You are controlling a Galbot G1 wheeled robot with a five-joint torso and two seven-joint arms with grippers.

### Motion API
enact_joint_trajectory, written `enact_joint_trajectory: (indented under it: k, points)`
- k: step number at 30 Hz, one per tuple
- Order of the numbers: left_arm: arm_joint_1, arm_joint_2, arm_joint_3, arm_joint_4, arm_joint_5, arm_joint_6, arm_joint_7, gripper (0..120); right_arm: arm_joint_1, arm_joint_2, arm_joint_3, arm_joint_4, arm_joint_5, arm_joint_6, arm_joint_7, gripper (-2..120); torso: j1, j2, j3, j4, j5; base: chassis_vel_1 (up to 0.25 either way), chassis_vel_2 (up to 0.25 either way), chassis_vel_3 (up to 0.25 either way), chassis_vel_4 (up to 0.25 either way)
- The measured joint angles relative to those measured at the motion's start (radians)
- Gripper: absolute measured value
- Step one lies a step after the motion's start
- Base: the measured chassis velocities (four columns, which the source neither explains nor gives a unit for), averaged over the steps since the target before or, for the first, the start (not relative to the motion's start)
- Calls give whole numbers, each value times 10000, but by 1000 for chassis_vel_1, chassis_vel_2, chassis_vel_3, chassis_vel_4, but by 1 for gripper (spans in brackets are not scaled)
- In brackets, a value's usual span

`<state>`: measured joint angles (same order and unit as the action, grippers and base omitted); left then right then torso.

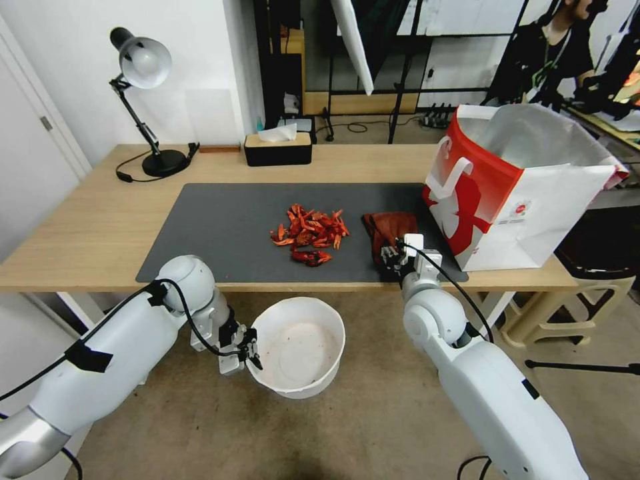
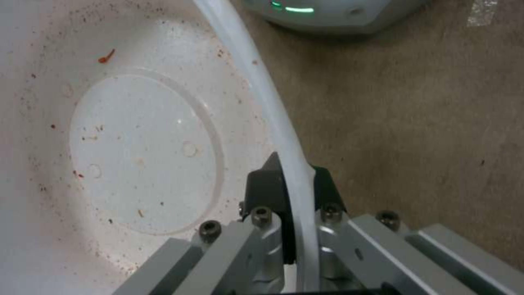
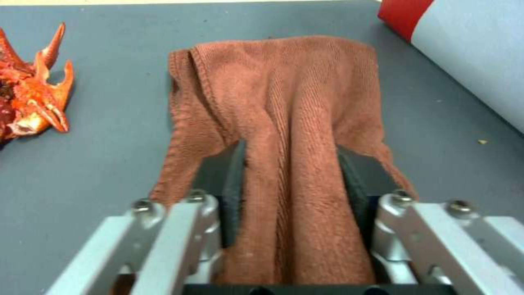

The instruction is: Sweep shrimp from table into container with towel, then put container into takeout bag.

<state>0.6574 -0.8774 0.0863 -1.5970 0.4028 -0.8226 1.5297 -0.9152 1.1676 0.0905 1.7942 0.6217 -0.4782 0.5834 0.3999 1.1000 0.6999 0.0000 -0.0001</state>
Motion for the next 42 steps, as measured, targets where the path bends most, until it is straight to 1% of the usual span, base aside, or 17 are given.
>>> enact_joint_trajectory:
  k: [1,3,4,7,9,17,24,27,28,30,31,33,37,42]
  points:
    - [0,0,0,0,0,0,0,0,0,0,0,0,0,0,0,34,0,0,0,0,0,0,0,0,0]
    - [0,25,-6,-8,-35,0,0,0,-28,-5,0,52,32,-22,15,22,0,0,0,0,0,0,0,0,0]
    - [0,25,-6,-8,-35,0,0,0,-28,-5,0,52,32,-22,15,22,0,0,0,0,0,0,0,0,0]
    - [3,56,-19,-7,-69,0,0,0,-84,-7,1,136,48,-15,22,10,0,0,0,0,0,0,0,0,0]
    - [3,60,-26,-6,-75,0,0,0,-104,-7,1,166,48,-10,21,8,0,-1,0,0,1,0,0,0,0]
    - [43,57,-58,-18,-82,0,0,0,-168,-6,39,418,56,87,32,8,0,-2,1,0,2,0,0,0,0]
    - [163,-5,-99,-17,-24,0,0,0,-169,-81,169,564,-2,407,-49,8,0,-2,1,0,2,0,0,0,0]
    - [167,-22,-102,-21,-6,0,0,0,-115,-189,232,595,-62,857,-430,8,1,-2,1,0,1,0,0,0,0]
    - [167,-22,-102,-21,-6,0,0,0,-115,-189,232,595,-62,857,-430,8,1,-2,1,0,1,0,0,0,0]
    - [166,-25,-103,-26,-5,0,0,0,-48,-291,251,587,-42,1163,-794,8,0,-2,1,-1,1,0,0,0,0]
    - [166,-25,-103,-26,-5,0,0,0,-48,-291,251,587,-42,1163,-794,8,0,-2,1,-1,1,0,0,0,0]
    - [194,-25,-128,-26,-5,0,0,0,69,-406,246,573,48,1356,-1107,8,1,-2,1,-1,2,0,0,0,0]
    - [245,-24,-165,-25,-5,0,0,0,288,-538,160,552,134,1401,-1230,8,1,-2,1,0,1,0,0,0,0]
    - [288,-15,-218,-26,-9,0,0,0,993,-863,-71,345,339,1393,-1376,8,0,-1,1,0,2,0,0,0,0]
